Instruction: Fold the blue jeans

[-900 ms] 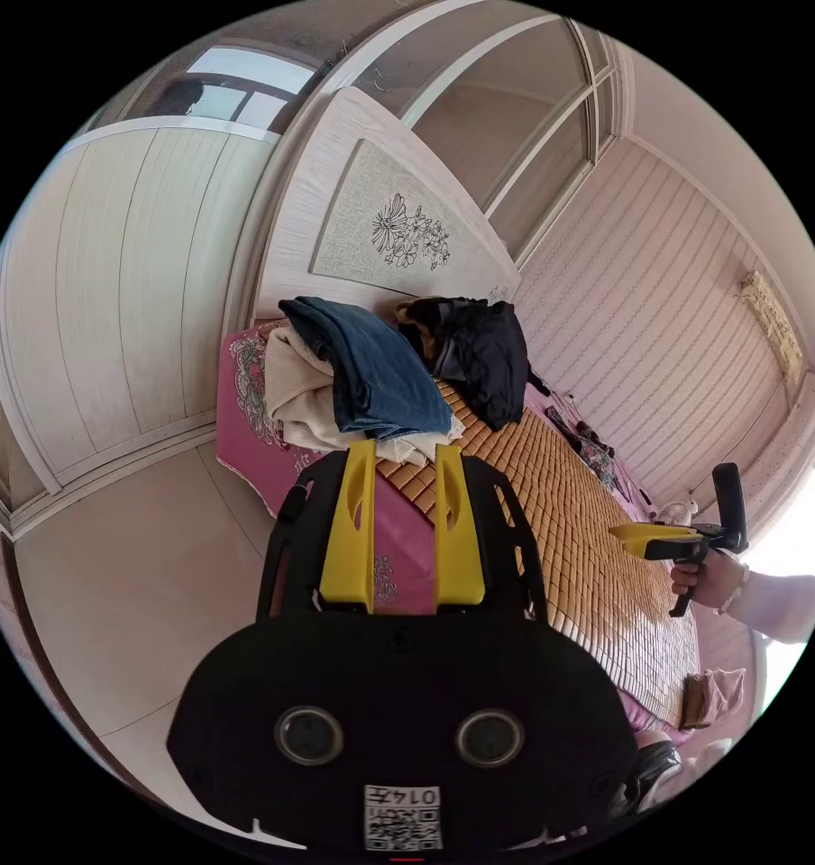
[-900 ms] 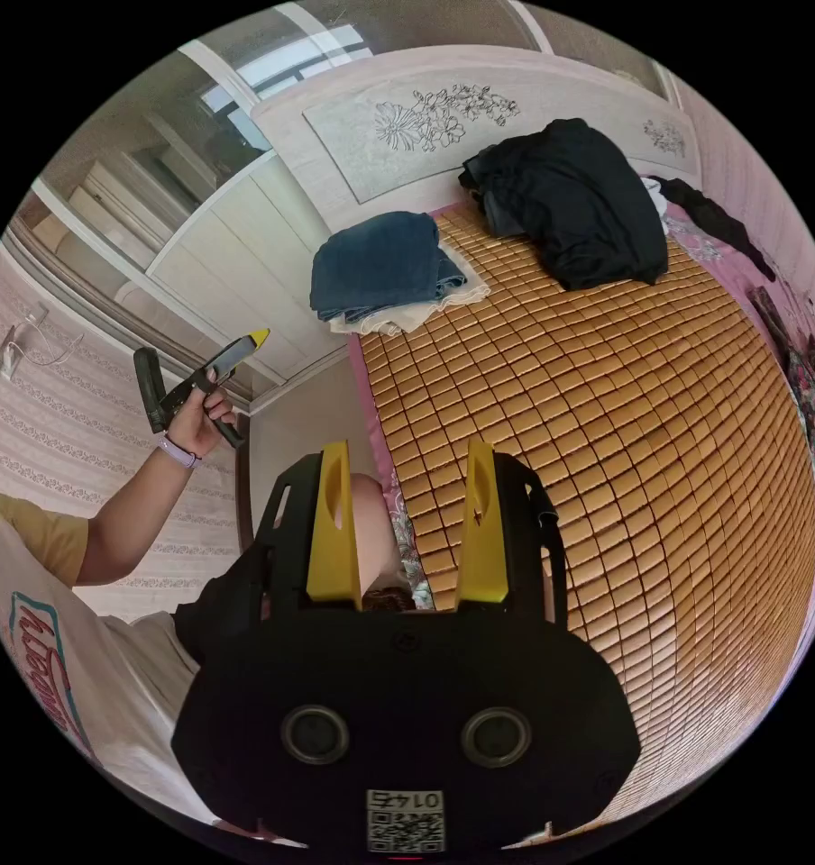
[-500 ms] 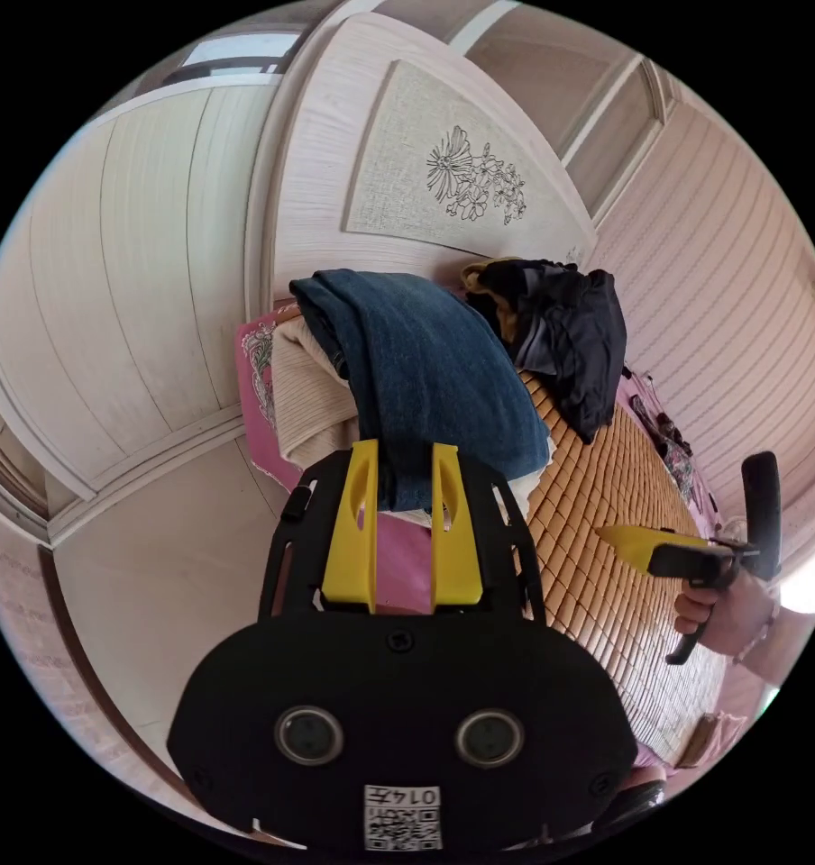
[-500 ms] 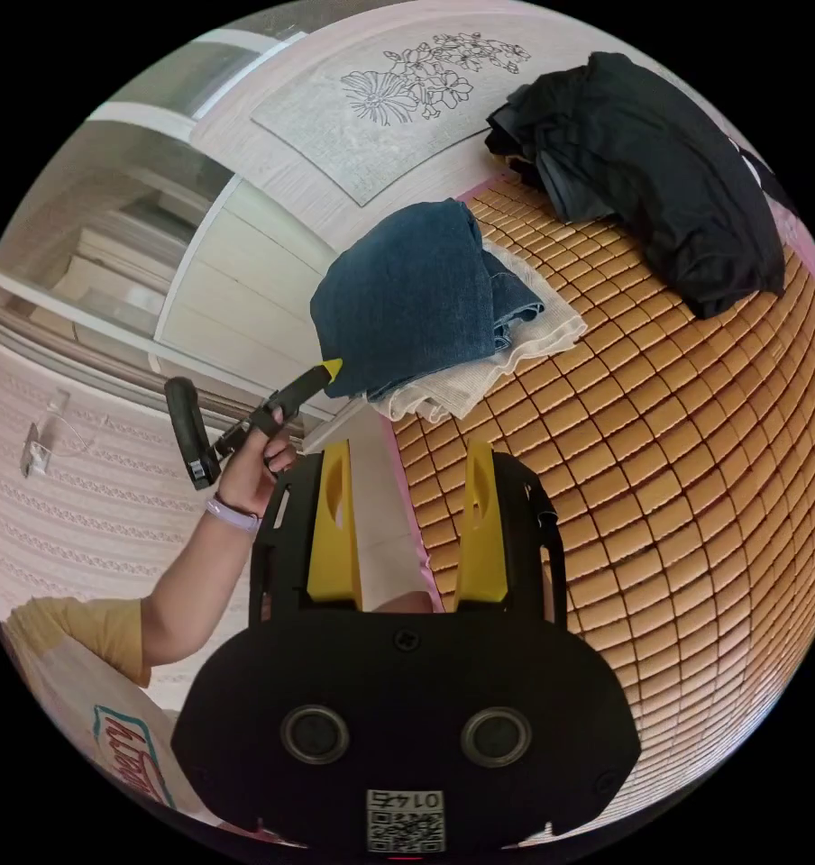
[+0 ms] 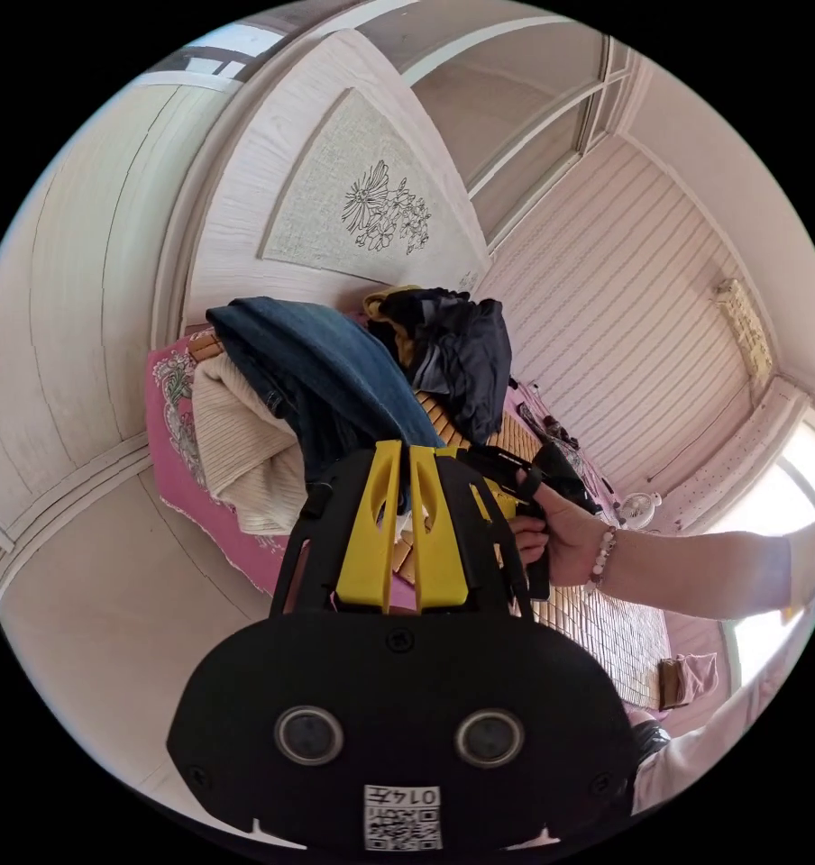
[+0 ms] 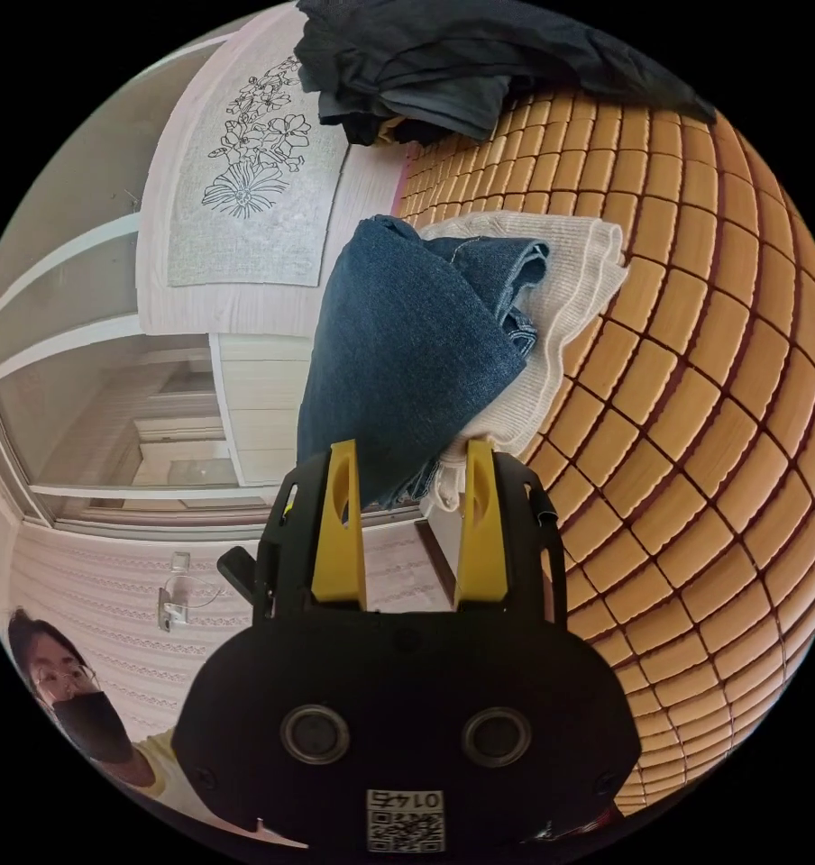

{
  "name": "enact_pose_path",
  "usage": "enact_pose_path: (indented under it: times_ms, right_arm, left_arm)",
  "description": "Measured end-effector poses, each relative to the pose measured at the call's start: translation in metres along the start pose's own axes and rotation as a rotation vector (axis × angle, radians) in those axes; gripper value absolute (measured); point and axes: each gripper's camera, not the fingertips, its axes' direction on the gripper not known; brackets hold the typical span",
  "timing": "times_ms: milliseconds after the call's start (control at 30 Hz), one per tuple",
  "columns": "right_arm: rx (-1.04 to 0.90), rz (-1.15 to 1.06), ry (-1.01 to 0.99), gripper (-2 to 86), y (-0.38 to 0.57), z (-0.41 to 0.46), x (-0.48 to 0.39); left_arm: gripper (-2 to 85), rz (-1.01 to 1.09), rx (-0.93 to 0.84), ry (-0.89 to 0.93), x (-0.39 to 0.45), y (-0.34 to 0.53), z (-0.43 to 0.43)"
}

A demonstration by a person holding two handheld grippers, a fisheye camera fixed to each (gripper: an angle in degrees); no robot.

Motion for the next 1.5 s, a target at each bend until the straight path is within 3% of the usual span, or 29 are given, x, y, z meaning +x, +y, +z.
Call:
enact_pose_path:
  times_ms: [267,367,433,567,667,733,800,867,933,967,1133,1233,1367,1433,1500]
  right_arm:
    - [-0.036,0.063,-0.275,16.8,0.020,-0.024,0.019]
    - [0.039,0.089,-0.502,17.8,0.013,-0.027,0.024]
    - [0.047,0.030,-0.576,16.0,-0.001,-0.031,0.010]
    - [0.115,-0.092,-0.512,9.5,-0.004,-0.064,-0.031]
    - [0.094,-0.405,-0.502,4.0,0.014,-0.121,-0.102]
    - [0.100,-0.688,-0.388,1.8,0.061,-0.187,-0.157]
    - [0.125,-0.793,-0.334,1.7,0.107,-0.240,-0.175]
    - [0.185,-0.806,-0.255,1.6,0.157,-0.289,-0.175]
    - [0.269,-0.686,-0.050,1.5,0.227,-0.339,-0.152]
    - [0.286,-0.633,0.014,1.5,0.244,-0.348,-0.142]
    - [0.334,0.079,0.325,2.0,0.380,-0.371,-0.004]
    - [0.438,0.196,0.491,2.4,0.432,-0.361,0.009]
    - [0.346,0.054,0.772,3.4,0.433,-0.322,-0.034]
    - [0.190,-0.184,0.937,4.5,0.417,-0.272,-0.071]
    - [0.102,-0.363,0.974,5.2,0.406,-0.232,-0.093]
  left_arm:
    - [-0.7,0.101,0.084,0.106,0.026,-0.046,-0.018]
    - [-0.7,0.144,0.050,0.122,0.040,-0.053,-0.017]
    - [-0.7,0.174,0.006,0.116,0.051,-0.052,-0.012]
    - [-0.7,0.153,0.065,0.182,0.070,-0.053,-0.019]
    - [-0.6,0.232,0.144,0.351,0.110,-0.064,-0.035]
    - [-0.6,0.310,0.183,0.472,0.149,-0.061,-0.045]
    - [-0.6,0.366,0.187,0.661,0.205,-0.041,-0.050]
    - [-0.6,0.391,0.139,0.770,0.240,-0.016,-0.047]
    - [-0.5,0.386,0.049,0.810,0.264,0.015,-0.037]
    - [-0.5,0.392,-0.026,0.794,0.275,0.036,-0.027]
    - [-0.2,0.332,-0.278,0.644,0.282,0.092,0.009]
    - [1.3,0.264,-0.344,0.522,0.263,0.100,0.024]
    - [4.5,0.158,-0.379,0.277,0.221,0.093,0.048]
    - [5.9,0.095,-0.355,0.171,0.203,0.087,0.058]
    - [7.7,-0.004,-0.332,0.078,0.182,0.076,0.076]
